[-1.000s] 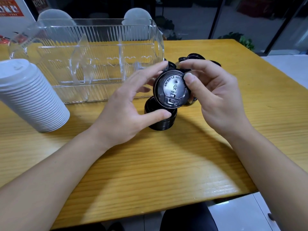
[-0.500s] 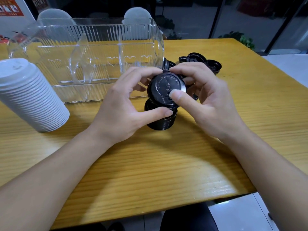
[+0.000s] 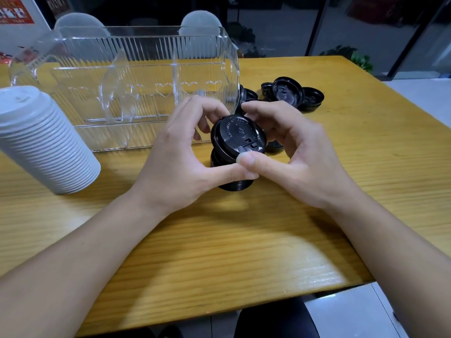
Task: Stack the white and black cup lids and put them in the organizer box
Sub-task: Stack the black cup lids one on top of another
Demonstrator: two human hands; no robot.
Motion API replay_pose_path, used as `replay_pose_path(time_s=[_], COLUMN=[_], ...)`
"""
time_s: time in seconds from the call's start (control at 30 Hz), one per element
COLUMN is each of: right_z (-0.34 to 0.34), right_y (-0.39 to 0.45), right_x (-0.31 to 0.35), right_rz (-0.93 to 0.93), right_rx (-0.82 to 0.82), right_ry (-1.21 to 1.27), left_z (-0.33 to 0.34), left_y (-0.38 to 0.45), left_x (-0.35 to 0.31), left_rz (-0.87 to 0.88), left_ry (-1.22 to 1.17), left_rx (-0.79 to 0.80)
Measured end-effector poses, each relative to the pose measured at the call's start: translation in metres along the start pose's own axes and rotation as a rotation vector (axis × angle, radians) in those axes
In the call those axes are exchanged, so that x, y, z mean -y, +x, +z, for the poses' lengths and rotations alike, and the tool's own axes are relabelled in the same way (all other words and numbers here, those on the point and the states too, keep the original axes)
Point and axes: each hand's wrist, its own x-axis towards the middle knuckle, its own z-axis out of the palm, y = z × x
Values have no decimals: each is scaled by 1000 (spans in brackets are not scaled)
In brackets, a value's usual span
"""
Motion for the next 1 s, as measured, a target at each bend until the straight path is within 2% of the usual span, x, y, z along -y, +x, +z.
replay_pose_path(time_s=[0.2,0.37,0.57,0.8,1.0], right_z=[0,-2,-6,-1,-2], right_y=[0,2,5,0,-1], right_x=[0,0,-6,-7,-6], right_rz=[4,31,96,105,74], right_rx=[-4,-69,-107,102,160], right_ry=[81,126,99,-96,-158], left_z=[2,1,4,4,2], left_y=[-1,0,1,2,1], left_x=[-3,6,16,14,10], left_rz=[-3,-53,-192,-249,-249], left_ry=[-13,-53,-98,-102,-147], left_rx=[61,105,307,369,395])
